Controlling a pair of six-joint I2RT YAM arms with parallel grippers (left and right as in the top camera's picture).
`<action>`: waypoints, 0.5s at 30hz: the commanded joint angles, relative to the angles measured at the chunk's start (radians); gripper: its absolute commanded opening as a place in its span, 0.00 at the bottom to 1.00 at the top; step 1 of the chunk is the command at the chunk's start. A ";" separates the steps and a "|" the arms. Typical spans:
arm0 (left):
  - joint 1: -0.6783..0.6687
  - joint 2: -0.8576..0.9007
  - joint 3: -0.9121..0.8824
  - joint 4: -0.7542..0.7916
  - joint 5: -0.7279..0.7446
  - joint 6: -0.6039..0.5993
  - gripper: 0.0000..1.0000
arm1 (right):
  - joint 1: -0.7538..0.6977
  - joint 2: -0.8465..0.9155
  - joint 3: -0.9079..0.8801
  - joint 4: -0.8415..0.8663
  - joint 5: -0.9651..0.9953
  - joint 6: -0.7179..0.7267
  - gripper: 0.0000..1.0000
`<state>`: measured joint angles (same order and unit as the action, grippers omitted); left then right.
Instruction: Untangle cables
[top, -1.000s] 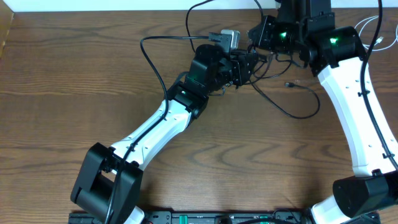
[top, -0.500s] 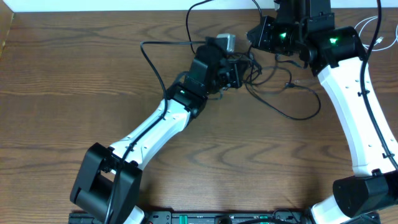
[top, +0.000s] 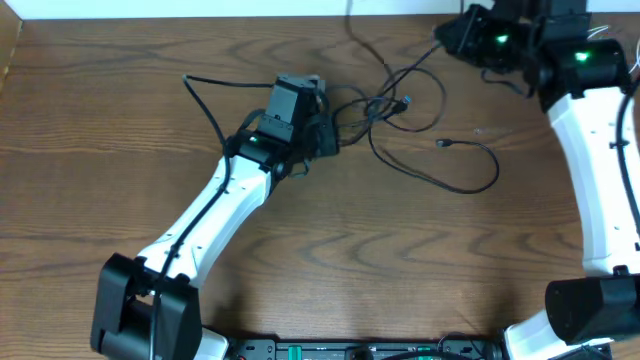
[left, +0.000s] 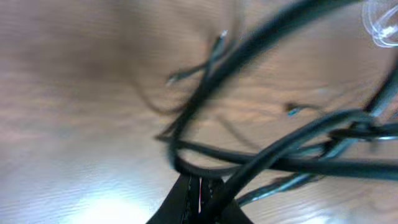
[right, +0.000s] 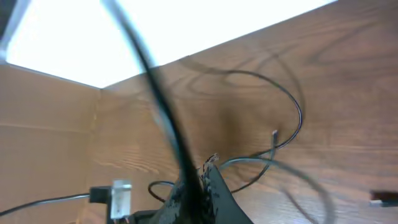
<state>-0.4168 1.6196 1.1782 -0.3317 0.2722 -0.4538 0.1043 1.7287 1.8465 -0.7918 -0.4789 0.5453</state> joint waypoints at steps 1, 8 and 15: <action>0.050 0.000 0.003 -0.116 -0.158 0.043 0.07 | -0.109 -0.097 0.005 0.012 -0.093 0.000 0.01; 0.116 0.000 0.003 -0.227 -0.206 0.130 0.08 | -0.333 -0.180 0.005 -0.008 -0.237 0.000 0.01; 0.122 -0.010 0.004 -0.204 -0.098 0.224 0.07 | -0.372 -0.172 0.005 -0.127 -0.246 -0.101 0.01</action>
<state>-0.2916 1.6199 1.1782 -0.5583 0.1020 -0.3172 -0.2974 1.5379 1.8469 -0.8803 -0.6823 0.5316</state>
